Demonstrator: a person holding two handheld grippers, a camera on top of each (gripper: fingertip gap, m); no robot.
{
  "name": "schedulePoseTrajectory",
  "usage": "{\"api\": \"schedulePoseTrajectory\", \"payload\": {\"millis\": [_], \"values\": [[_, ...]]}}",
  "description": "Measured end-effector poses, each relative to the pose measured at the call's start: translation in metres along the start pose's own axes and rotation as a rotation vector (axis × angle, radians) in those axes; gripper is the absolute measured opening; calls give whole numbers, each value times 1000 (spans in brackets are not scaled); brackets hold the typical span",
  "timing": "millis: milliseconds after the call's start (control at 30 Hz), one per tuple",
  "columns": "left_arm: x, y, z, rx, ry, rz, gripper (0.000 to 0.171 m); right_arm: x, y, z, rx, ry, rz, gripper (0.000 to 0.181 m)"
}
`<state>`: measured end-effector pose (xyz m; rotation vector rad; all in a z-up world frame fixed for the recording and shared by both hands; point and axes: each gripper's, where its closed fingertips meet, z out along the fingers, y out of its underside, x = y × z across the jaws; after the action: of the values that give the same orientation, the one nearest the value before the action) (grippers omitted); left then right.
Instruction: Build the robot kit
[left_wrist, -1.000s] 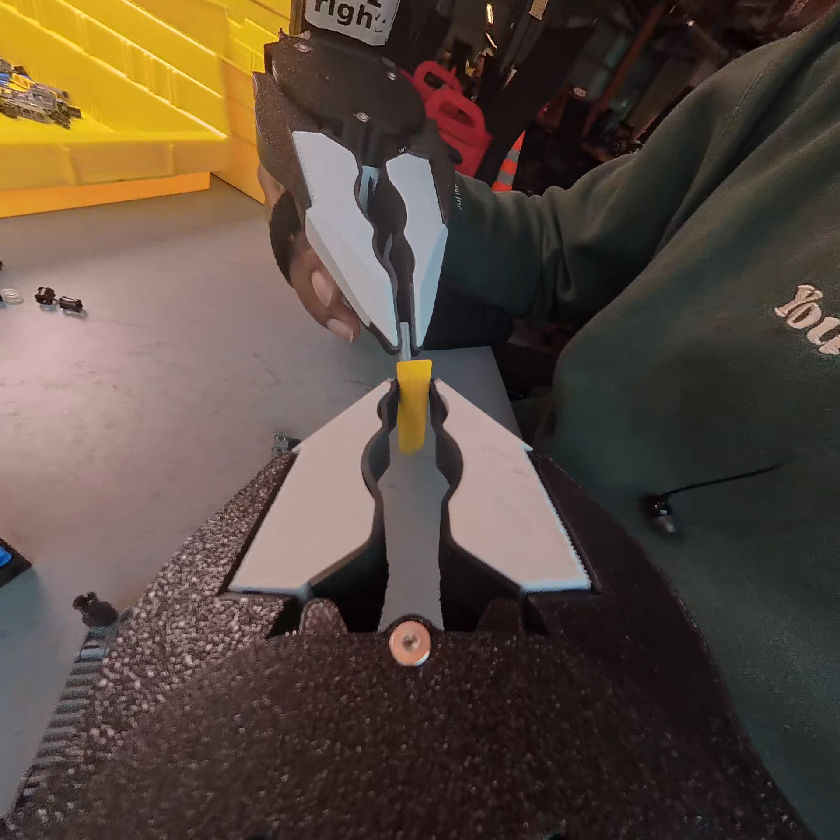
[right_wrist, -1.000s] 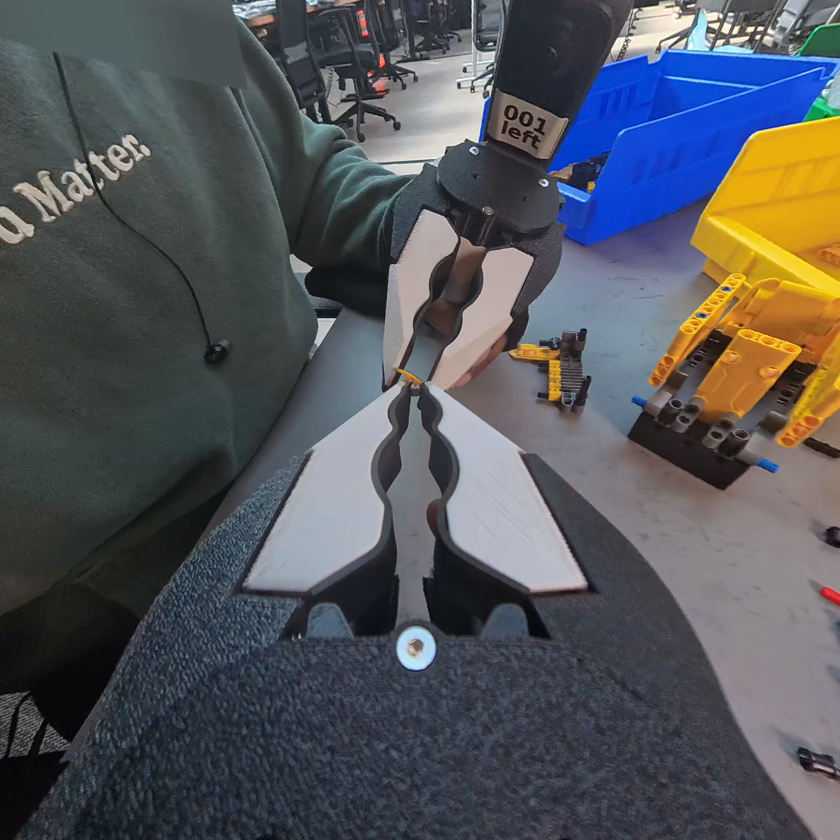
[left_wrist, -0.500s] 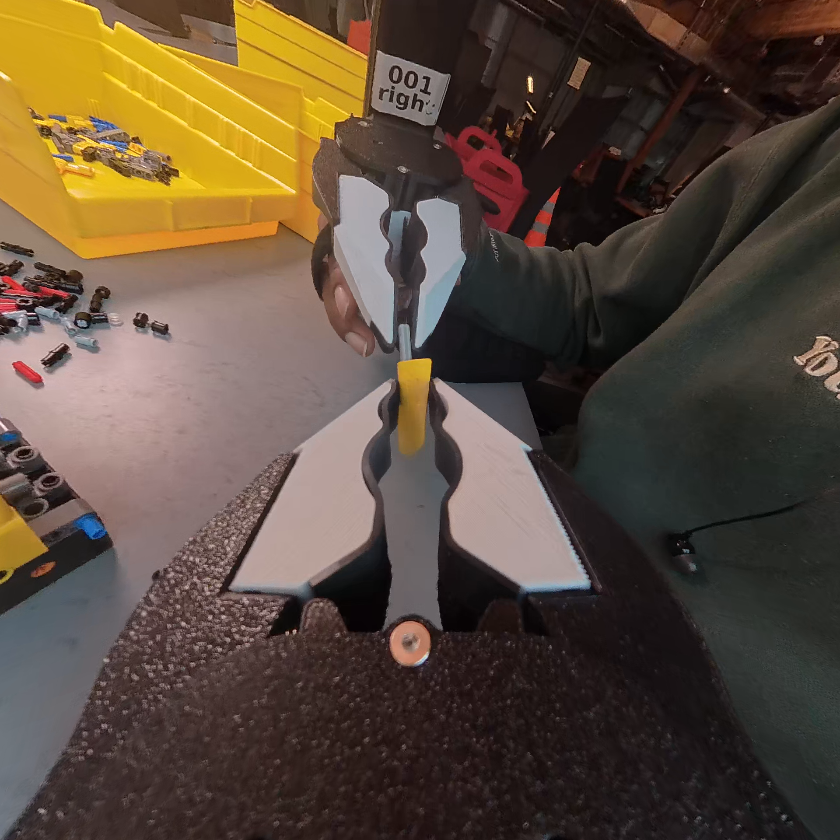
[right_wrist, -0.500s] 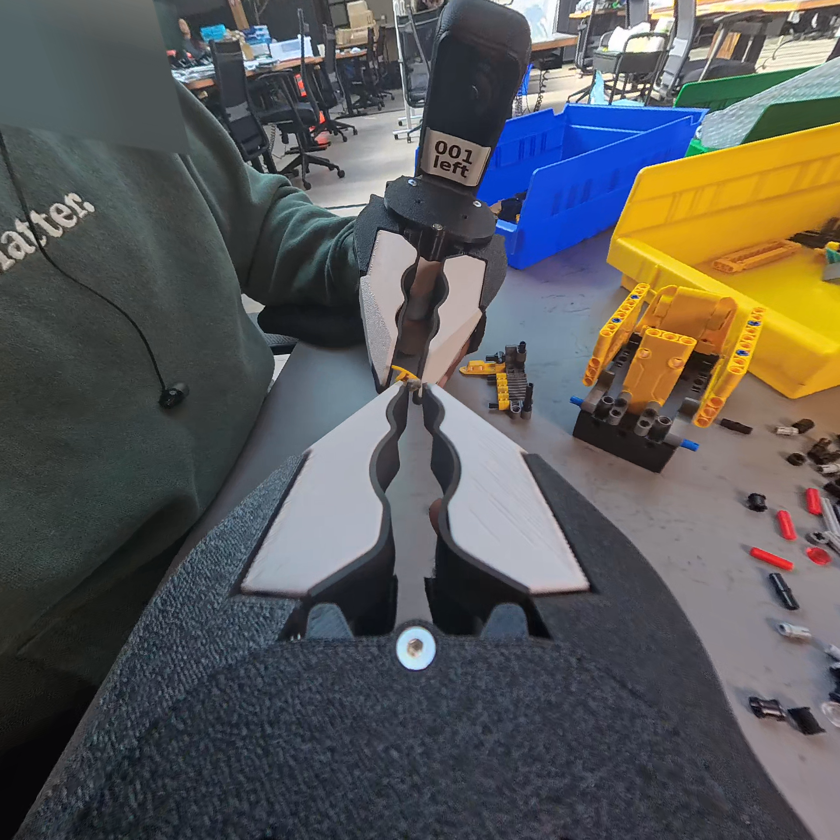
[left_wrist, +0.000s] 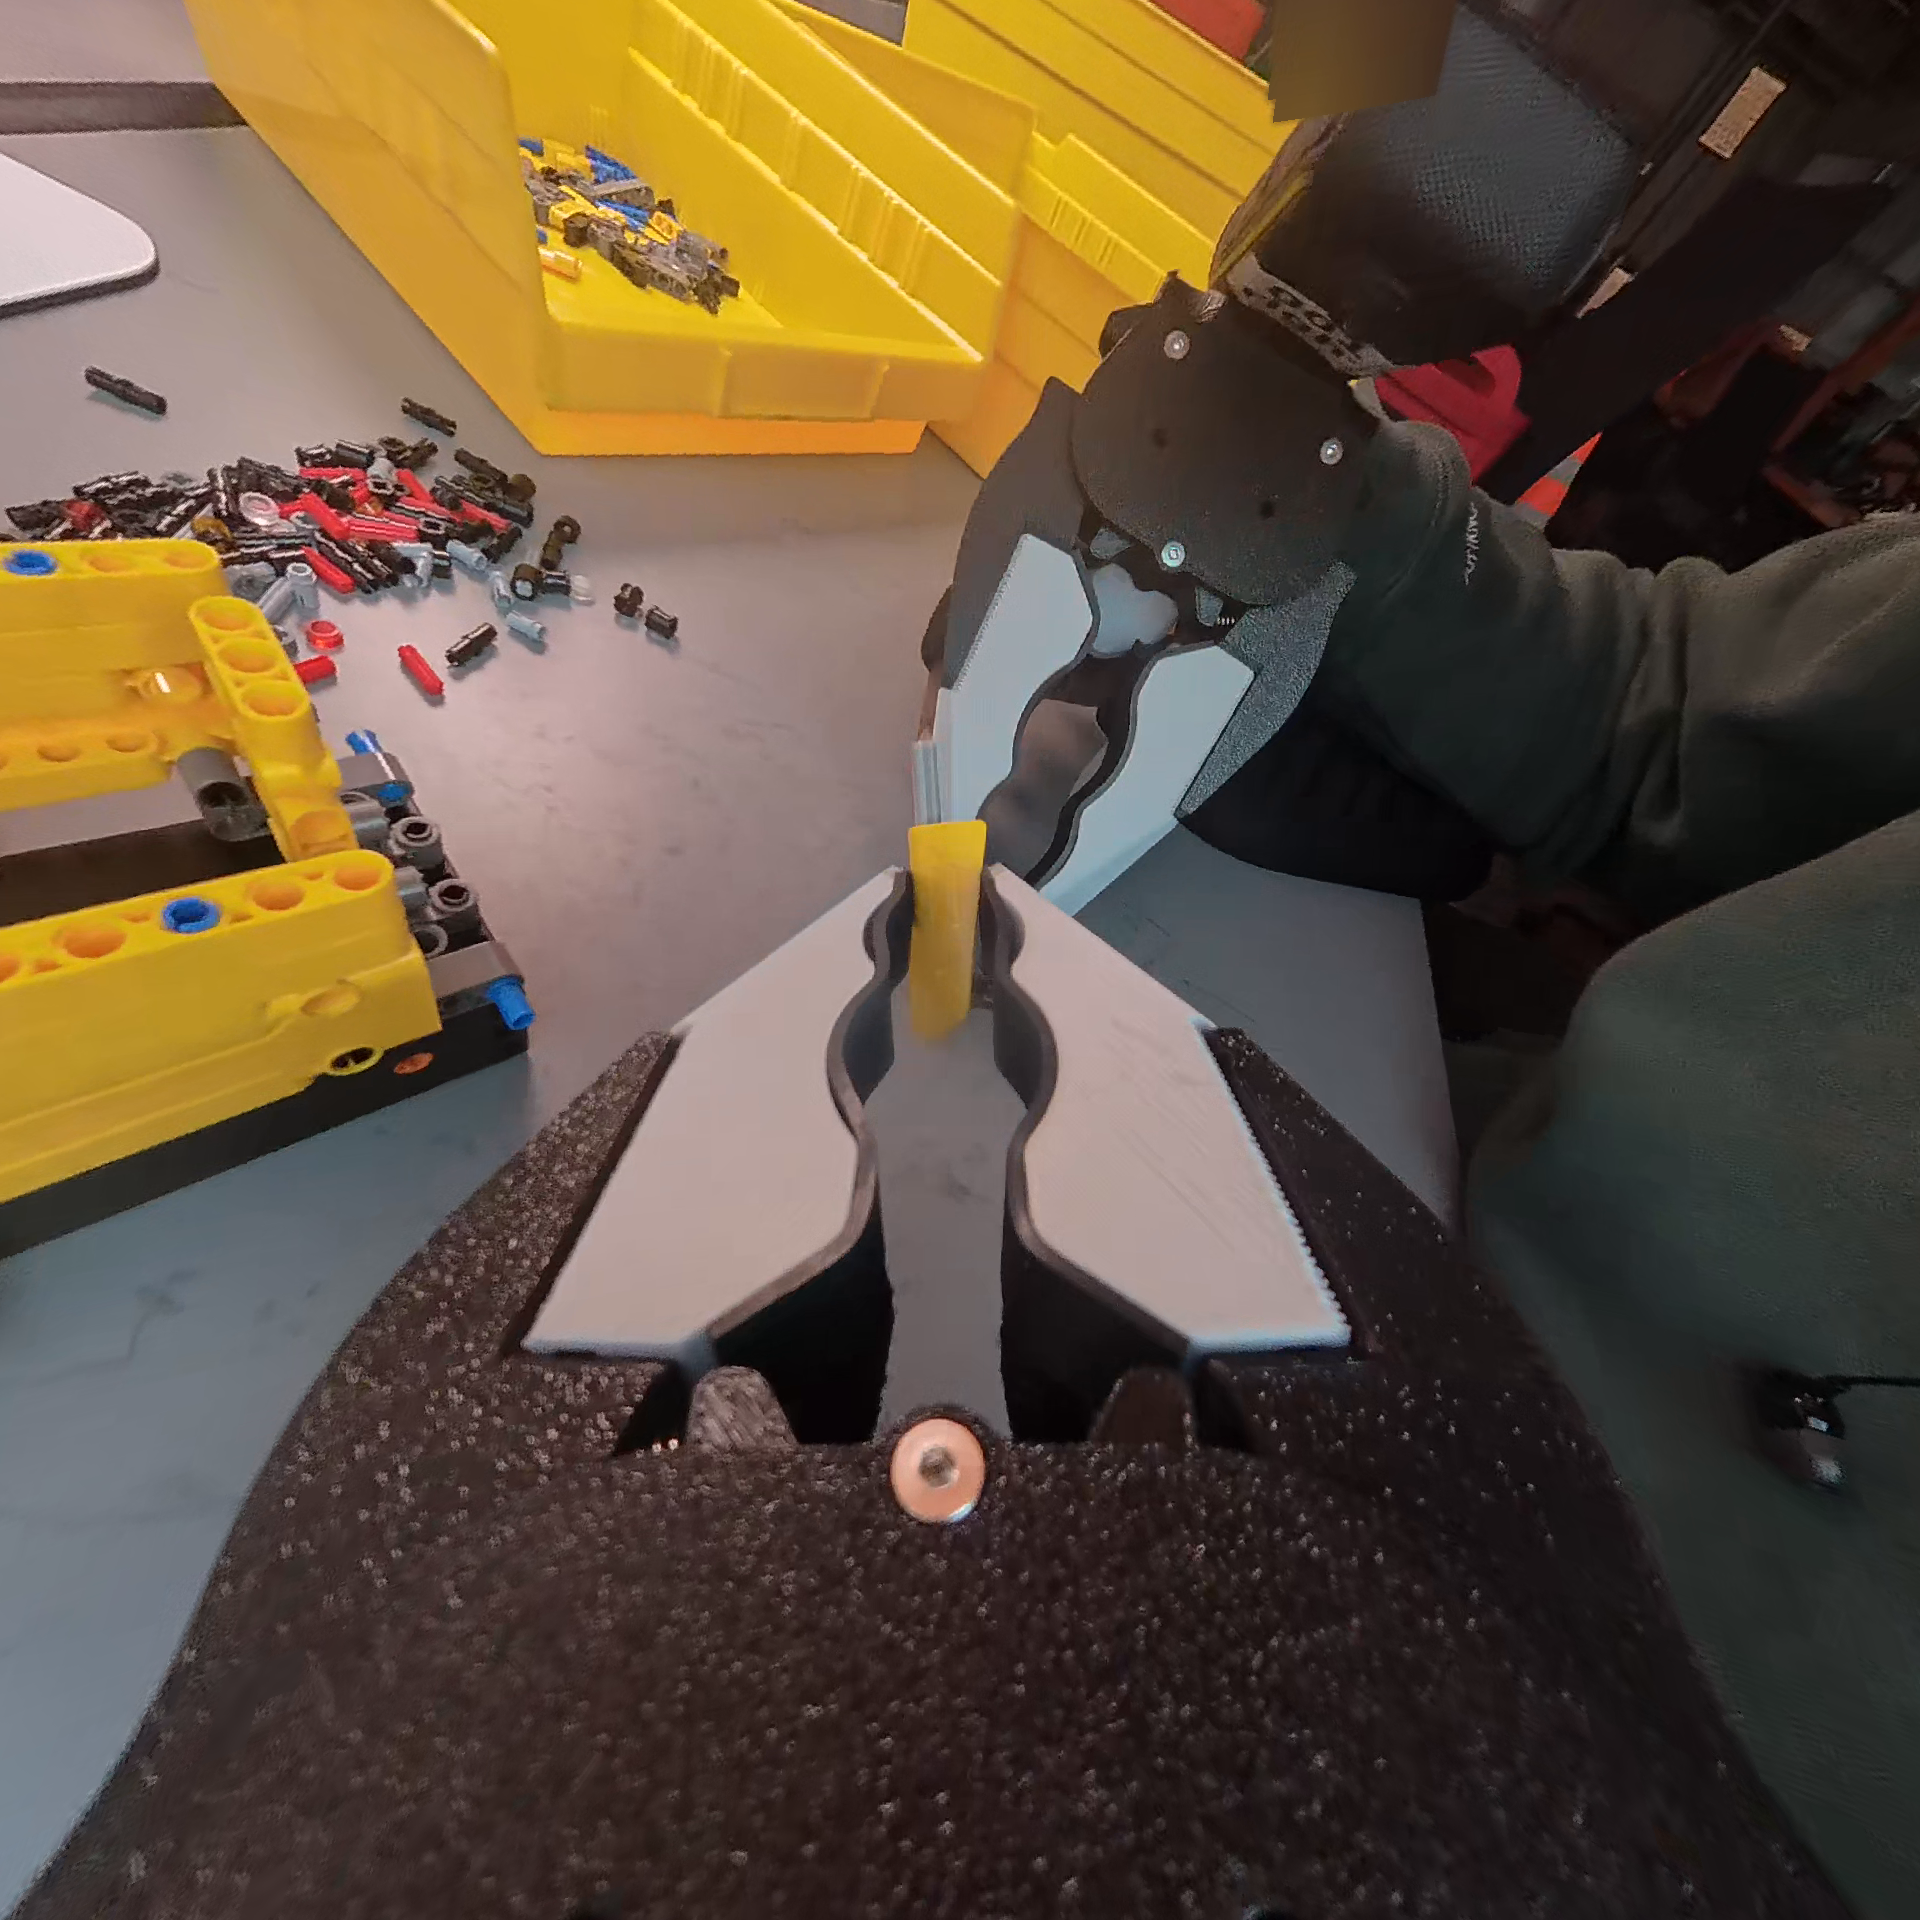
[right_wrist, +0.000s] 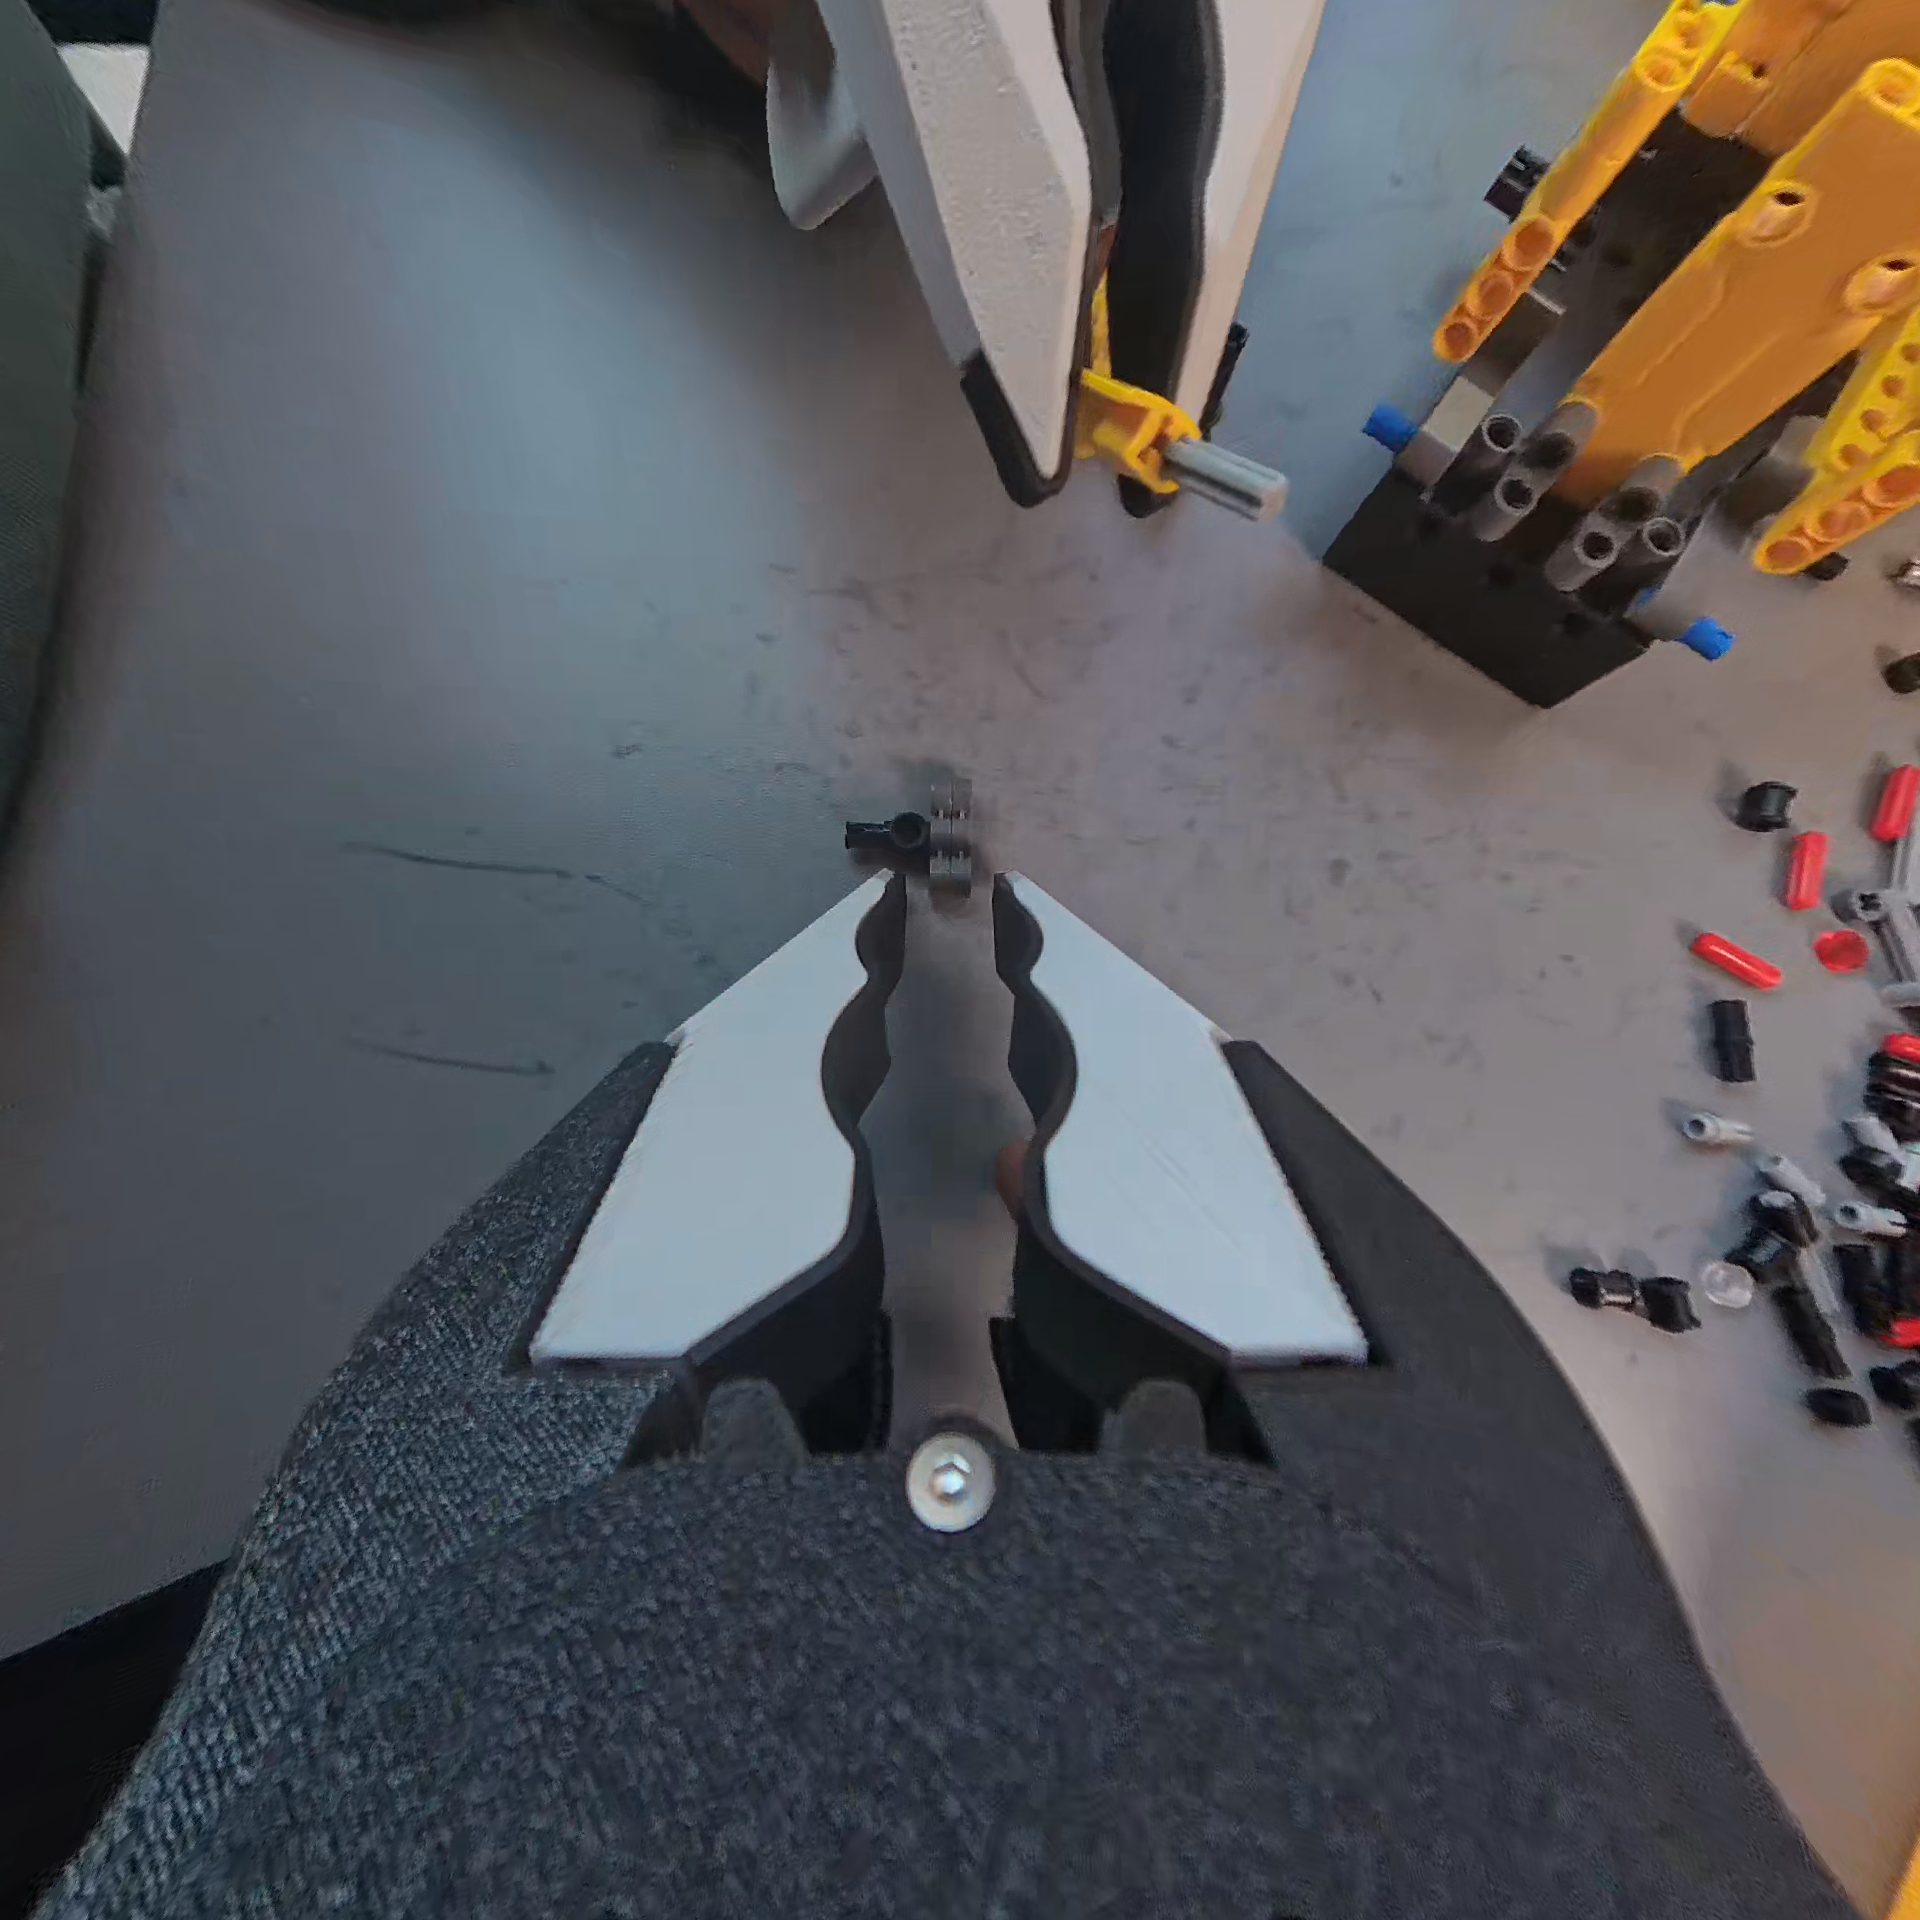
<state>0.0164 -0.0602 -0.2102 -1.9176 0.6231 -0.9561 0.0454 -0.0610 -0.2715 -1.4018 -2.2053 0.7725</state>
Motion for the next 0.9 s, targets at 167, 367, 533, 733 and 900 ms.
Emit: {"api": "schedulePoseTrajectory", "payload": {"millis": [167,367,533,733,900], "values": [[-6,6,1,-35,-38,-19,12,-3,-2,4,-64,-20,-27,10],[-11,17,3,-97,-61,-70,11,4,-6,6,4,30,27,7],[-12,20,5,-109,-58,-119,11,38,-16,-13,163,252,186,7],[-17,18,4,-71,-32,-241,11,50,-33,-20,243,396,155,7],[-22,16,2,-51,-24,-298,11,51,-39,-18,245,439,117,7]]}}
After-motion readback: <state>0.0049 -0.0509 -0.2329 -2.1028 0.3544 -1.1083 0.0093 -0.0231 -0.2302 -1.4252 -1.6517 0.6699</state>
